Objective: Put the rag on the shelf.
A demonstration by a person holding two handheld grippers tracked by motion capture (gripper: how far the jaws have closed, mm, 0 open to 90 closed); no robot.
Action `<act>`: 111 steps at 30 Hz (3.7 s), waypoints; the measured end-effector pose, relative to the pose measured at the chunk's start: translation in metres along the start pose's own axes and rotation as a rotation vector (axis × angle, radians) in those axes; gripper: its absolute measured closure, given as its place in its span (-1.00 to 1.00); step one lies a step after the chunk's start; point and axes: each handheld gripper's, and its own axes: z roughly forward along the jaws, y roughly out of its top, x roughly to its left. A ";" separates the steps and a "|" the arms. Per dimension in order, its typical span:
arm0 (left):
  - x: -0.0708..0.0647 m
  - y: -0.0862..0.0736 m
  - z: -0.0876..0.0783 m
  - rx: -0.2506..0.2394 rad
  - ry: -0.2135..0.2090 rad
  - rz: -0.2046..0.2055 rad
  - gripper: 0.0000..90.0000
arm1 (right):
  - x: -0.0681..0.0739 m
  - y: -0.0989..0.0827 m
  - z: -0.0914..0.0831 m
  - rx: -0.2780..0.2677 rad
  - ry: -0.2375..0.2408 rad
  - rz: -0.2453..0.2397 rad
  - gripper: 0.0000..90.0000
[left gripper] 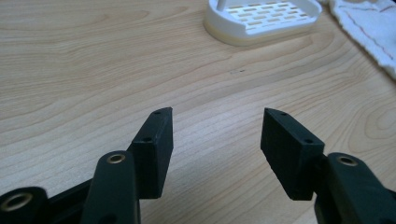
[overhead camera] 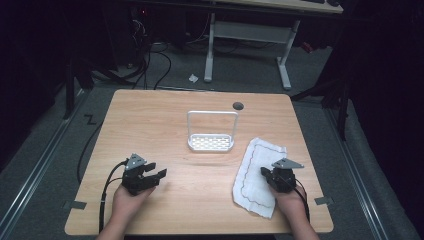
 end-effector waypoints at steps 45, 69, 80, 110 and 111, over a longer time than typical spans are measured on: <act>-0.113 -0.011 0.031 0.213 -0.290 0.368 0.24 | 0.110 -0.002 0.003 0.001 0.325 -0.251 0.92; -0.064 0.021 0.082 0.105 -0.089 0.094 0.43 | 0.083 0.003 -0.001 -0.101 0.246 -0.151 0.35; -0.067 0.020 0.084 0.099 -0.092 0.062 0.72 | 0.077 0.007 0.007 -0.046 0.250 -0.079 0.22; -0.056 0.018 0.079 0.127 -0.167 0.016 0.82 | 0.084 0.047 0.054 0.053 0.188 0.018 0.73; -0.056 0.018 0.079 0.127 -0.167 0.016 0.83 | 0.085 0.046 0.054 0.051 0.196 0.027 0.79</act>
